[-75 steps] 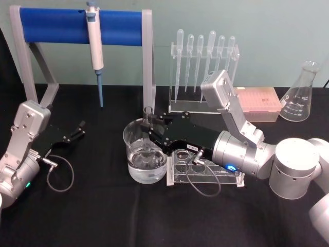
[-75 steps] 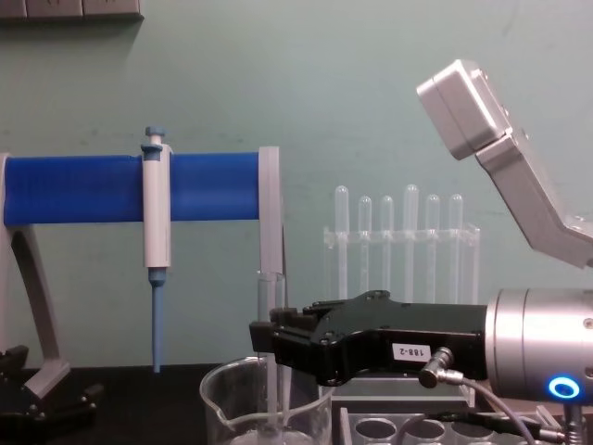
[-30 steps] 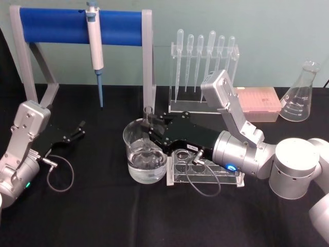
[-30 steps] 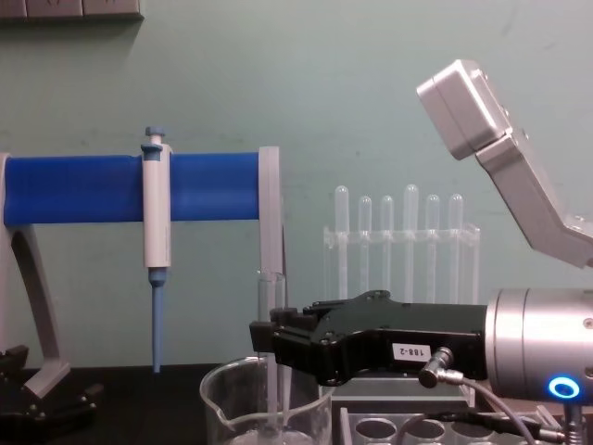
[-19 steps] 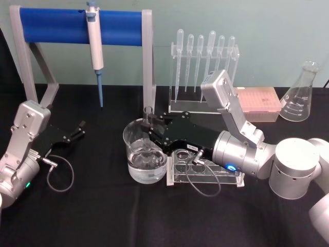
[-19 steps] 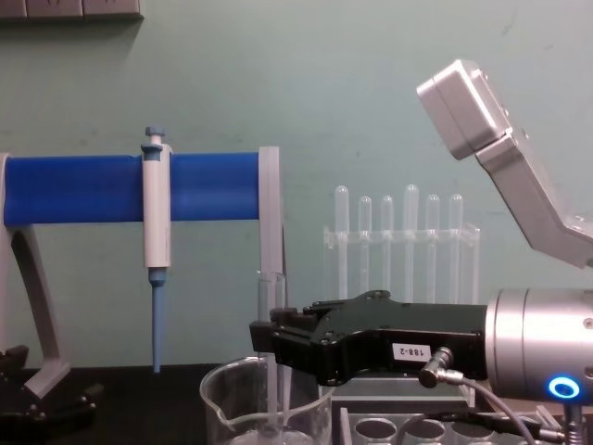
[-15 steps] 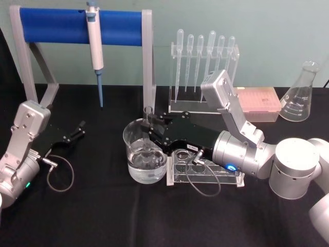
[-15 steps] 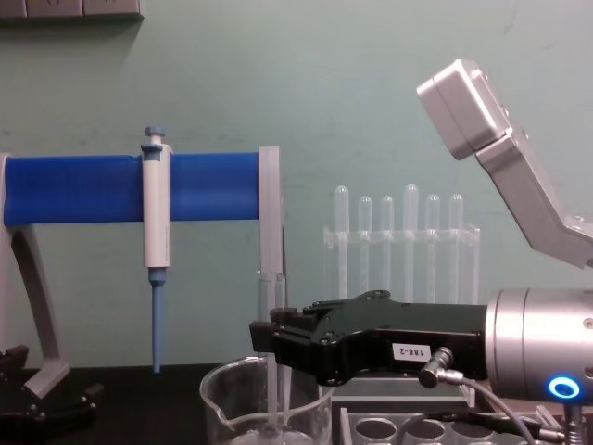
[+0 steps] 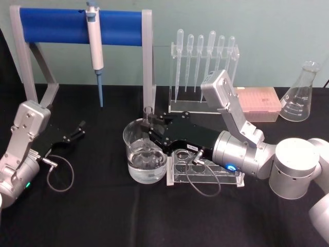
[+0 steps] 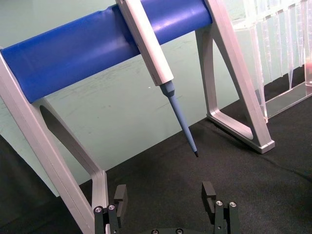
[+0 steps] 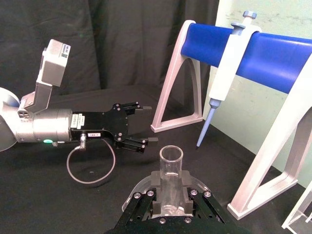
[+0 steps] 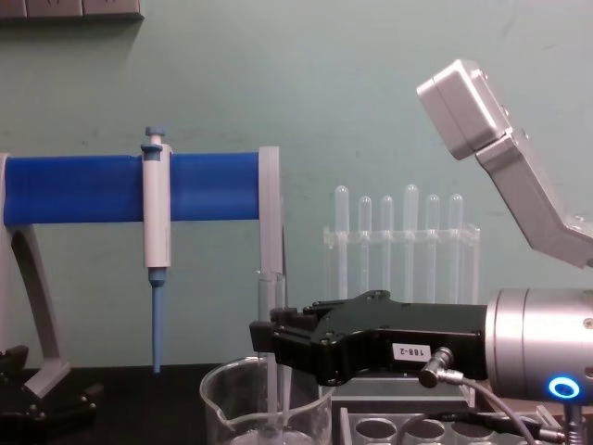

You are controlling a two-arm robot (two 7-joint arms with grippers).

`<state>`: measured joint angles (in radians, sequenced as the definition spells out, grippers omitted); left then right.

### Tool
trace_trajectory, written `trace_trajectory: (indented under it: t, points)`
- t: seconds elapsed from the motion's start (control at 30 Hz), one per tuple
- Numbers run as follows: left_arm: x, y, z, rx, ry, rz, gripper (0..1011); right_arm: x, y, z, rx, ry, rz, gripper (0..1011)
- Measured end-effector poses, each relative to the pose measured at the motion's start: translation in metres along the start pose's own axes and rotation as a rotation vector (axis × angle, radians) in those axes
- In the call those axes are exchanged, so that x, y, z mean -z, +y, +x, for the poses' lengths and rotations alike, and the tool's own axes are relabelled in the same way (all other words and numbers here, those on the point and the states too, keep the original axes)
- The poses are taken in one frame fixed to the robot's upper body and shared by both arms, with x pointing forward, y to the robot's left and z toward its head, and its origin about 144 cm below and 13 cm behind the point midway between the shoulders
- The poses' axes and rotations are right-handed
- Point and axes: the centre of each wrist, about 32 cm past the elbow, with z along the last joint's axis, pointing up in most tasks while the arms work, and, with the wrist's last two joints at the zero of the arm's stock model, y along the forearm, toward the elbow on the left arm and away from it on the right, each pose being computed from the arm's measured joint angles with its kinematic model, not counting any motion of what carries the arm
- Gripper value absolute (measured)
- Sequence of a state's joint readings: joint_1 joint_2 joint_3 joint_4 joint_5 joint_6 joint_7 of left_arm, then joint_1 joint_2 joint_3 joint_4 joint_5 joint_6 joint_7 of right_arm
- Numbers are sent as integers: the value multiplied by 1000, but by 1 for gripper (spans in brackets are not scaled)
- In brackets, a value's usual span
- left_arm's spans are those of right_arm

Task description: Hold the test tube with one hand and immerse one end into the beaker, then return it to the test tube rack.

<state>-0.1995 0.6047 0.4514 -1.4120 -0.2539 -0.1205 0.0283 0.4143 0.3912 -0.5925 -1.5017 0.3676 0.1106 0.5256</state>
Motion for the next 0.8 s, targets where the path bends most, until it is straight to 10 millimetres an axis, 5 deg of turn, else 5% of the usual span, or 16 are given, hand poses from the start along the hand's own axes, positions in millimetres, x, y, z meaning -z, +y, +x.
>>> trace_trajectory:
  t: [0.8]
  points:
    - [0, 0, 0, 0, 0, 0, 1000, 0, 0, 0, 0, 0, 0, 243]
